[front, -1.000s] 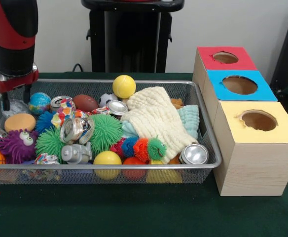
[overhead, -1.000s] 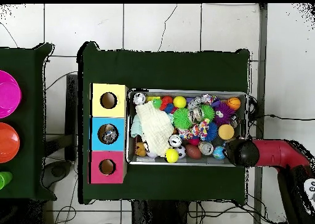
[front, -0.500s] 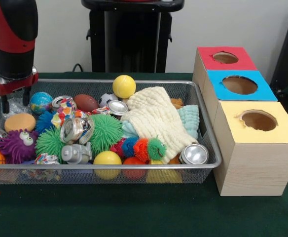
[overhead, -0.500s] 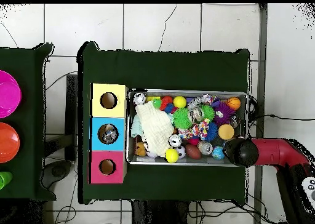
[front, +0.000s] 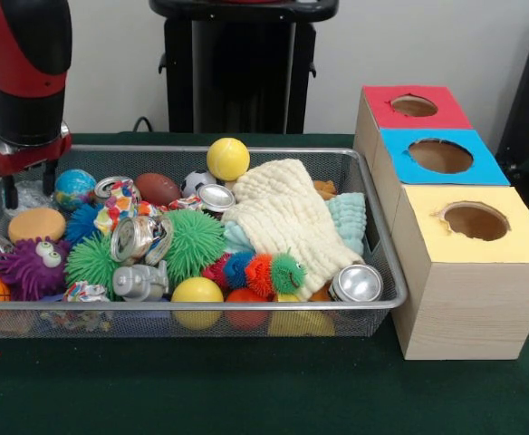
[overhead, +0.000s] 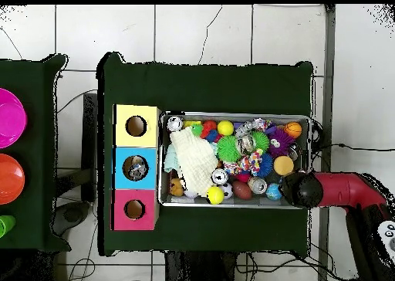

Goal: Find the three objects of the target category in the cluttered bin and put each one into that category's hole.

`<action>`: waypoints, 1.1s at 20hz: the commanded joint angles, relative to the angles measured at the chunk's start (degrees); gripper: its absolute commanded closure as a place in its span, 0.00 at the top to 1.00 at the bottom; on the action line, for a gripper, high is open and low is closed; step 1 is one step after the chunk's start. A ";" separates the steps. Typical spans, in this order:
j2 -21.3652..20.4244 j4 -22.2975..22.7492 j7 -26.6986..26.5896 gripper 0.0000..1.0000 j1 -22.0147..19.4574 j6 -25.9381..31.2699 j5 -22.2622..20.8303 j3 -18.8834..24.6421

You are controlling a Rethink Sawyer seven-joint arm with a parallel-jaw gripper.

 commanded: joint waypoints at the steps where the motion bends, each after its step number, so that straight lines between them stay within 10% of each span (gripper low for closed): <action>1: -1.58 -1.96 -15.25 1.00 0.90 4.32 -3.35 2.24; 3: -6.06 4.68 -13.43 1.00 0.48 1.09 -3.53 1.70; 14: -9.61 4.03 -19.36 1.00 -6.49 3.66 2.73 10.11; 22: -5.31 3.12 -15.80 1.00 -7.10 1.25 -0.71 10.31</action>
